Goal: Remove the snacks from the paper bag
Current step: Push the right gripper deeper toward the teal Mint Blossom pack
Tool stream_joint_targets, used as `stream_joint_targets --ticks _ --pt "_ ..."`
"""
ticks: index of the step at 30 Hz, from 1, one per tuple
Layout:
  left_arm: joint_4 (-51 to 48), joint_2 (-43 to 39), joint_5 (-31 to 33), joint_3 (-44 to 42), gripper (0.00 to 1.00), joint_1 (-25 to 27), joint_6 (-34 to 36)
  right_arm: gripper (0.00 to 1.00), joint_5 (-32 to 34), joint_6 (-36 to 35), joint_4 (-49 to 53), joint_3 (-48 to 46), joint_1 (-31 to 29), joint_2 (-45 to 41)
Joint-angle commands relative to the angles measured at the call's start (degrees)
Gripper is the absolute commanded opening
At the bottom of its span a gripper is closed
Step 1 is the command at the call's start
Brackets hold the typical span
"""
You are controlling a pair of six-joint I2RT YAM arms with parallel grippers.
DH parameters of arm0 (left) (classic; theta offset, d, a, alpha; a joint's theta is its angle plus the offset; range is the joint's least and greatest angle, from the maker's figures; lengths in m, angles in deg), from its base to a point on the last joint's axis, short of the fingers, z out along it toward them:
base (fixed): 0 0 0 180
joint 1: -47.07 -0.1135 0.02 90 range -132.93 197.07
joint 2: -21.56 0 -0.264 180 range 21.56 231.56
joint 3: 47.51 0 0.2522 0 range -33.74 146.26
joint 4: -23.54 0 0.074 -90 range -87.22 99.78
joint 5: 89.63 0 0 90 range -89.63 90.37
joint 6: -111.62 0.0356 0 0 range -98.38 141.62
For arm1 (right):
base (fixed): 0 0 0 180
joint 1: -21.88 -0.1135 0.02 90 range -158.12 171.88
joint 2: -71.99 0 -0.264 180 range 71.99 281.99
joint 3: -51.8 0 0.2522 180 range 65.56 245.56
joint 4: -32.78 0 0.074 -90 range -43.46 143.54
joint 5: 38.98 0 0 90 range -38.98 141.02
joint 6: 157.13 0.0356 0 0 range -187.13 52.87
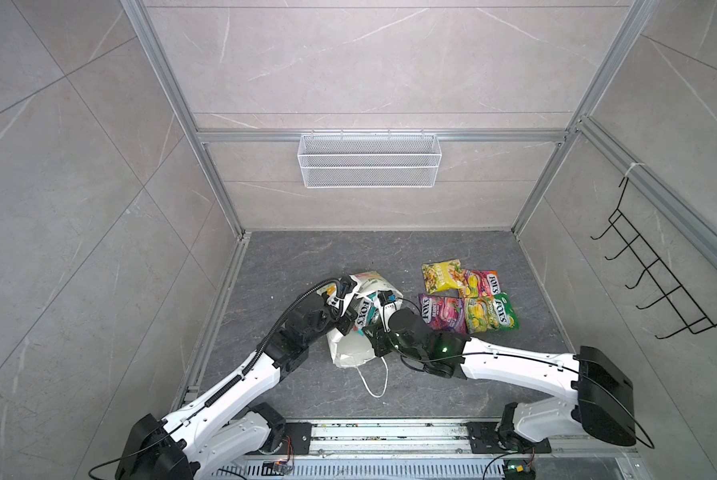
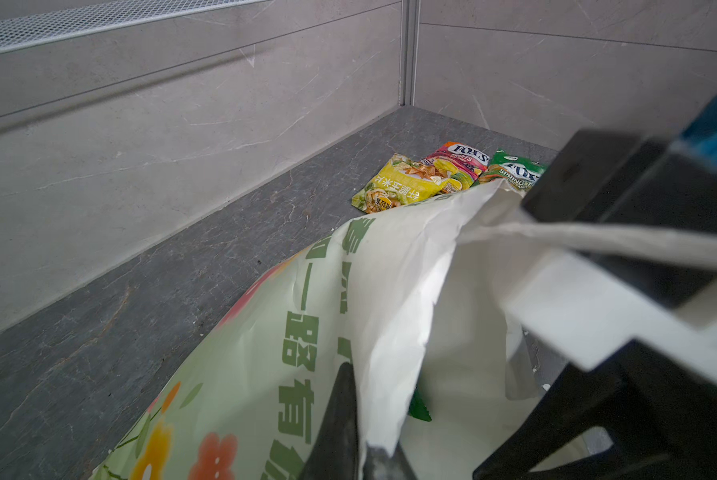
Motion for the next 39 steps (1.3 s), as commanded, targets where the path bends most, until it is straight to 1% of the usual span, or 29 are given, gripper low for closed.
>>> stream_joint_targets --ticks 1,4,7,9,10,11,14,16,18,21,24,26,30,34,39 --pt "3.8 -0.8 1.4 -0.7 0.0 0.2 -1.8 0.23 4.9 1.8 5.4 1.4 0.4 -2.5" --pt "4.3 0.0 2.3 -0.5 0.0 0.3 -1.8 0.24 4.7 5.7 6.7 0.4 0.2 -4.8" --pt "3.9 0.5 2.0 0.4 0.0 0.2 -2.1 0.23 3.5 10.9 5.4 -2.4 -0.2 -5.9" --pt "3.6 0.4 2.3 0.7 0.0 0.3 -2.4 0.19 3.3 12.8 5.2 -3.0 -1.3 -5.6" --pt "3.7 0.3 2.3 0.6 0.0 0.3 -2.5 0.13 3.4 13.4 5.2 -3.1 -1.9 -5.2" --pt "3.9 0.2 2.3 0.4 0.0 0.2 -2.4 0.11 3.4 14.1 5.4 -2.9 -2.3 -4.8" --pt "3.5 0.3 2.5 0.7 0.0 0.2 -2.5 0.1 2.5 16.2 5.1 -2.8 -2.6 -3.1" --pt "3.5 0.6 2.8 0.8 0.0 0.2 -2.6 0.09 1.5 17.6 3.0 -3.4 -2.7 -2.3" --pt "3.3 0.7 3.0 1.0 0.0 0.2 -2.6 0.05 1.2 18.6 2.3 -3.3 -2.7 -1.2" --pt "3.5 0.8 3.5 1.0 0.0 0.2 -2.7 0.04 1.1 19.9 2.3 -2.0 -2.7 1.4" --pt "2.6 0.9 3.8 1.9 0.0 0.2 -3.1 0.04 -1.8 21.2 -1.9 -2.3 -2.7 3.2" --pt "2.1 1.1 3.4 2.4 0.0 0.2 -3.0 0.04 -3.1 20.8 -3.0 -1.5 -2.8 5.0" --pt "1.8 0.9 3.2 2.5 0.0 0.2 -2.9 0.04 -2.2 20.0 -0.8 1.8 -2.8 7.3" --pt "1.0 -0.1 2.7 2.4 0.0 0.2 -2.5 0.06 -0.7 21.8 1.8 4.7 -2.3 9.1" --pt "0.8 -1.0 2.4 2.2 0.0 0.3 -2.4 0.07 -1.2 25.7 2.9 5.6 1.1 12.7"
